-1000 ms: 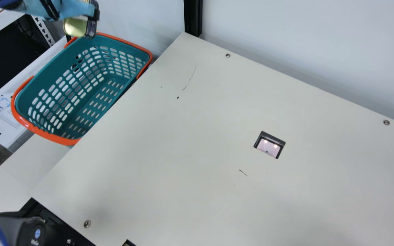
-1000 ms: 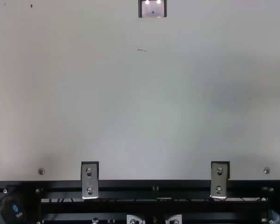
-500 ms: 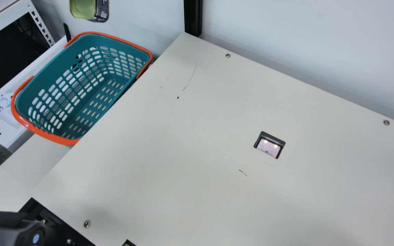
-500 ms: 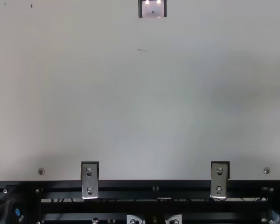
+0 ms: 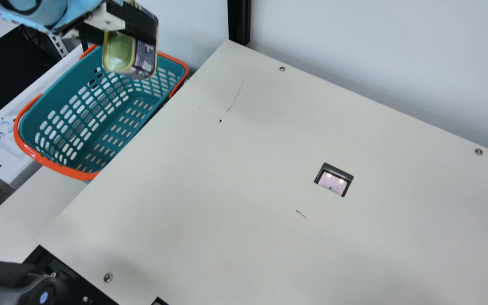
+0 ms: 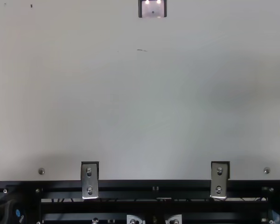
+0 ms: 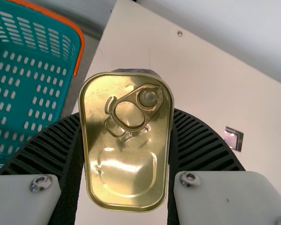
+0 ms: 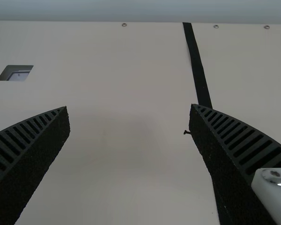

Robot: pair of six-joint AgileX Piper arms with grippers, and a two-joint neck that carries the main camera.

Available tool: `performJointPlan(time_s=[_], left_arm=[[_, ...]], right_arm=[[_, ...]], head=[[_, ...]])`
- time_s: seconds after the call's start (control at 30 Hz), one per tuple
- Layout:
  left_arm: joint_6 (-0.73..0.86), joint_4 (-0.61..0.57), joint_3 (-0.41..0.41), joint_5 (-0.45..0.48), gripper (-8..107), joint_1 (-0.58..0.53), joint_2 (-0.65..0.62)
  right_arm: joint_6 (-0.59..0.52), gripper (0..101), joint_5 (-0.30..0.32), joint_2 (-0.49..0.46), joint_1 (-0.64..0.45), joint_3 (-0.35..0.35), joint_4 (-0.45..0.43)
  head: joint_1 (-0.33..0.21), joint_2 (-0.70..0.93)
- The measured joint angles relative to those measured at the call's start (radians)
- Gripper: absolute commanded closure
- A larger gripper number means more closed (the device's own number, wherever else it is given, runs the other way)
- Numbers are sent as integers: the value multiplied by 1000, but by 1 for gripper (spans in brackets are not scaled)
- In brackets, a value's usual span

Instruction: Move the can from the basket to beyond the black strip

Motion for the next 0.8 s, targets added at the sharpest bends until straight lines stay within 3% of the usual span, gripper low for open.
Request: performJointPlan(time_s=[0.5,0.63,0.8], left_arm=[[12,9,4,8,89,-6,-19],[-22,16,5,46,89,-12,-29],[-105,-5,78,60,89,-81,-46]], right_arm=[[0,0,0,0,0,0,0],[0,0,0,0,0,0,0],[0,0,0,0,0,0,0]], head=[[0,5],[5,5],[0,5]])
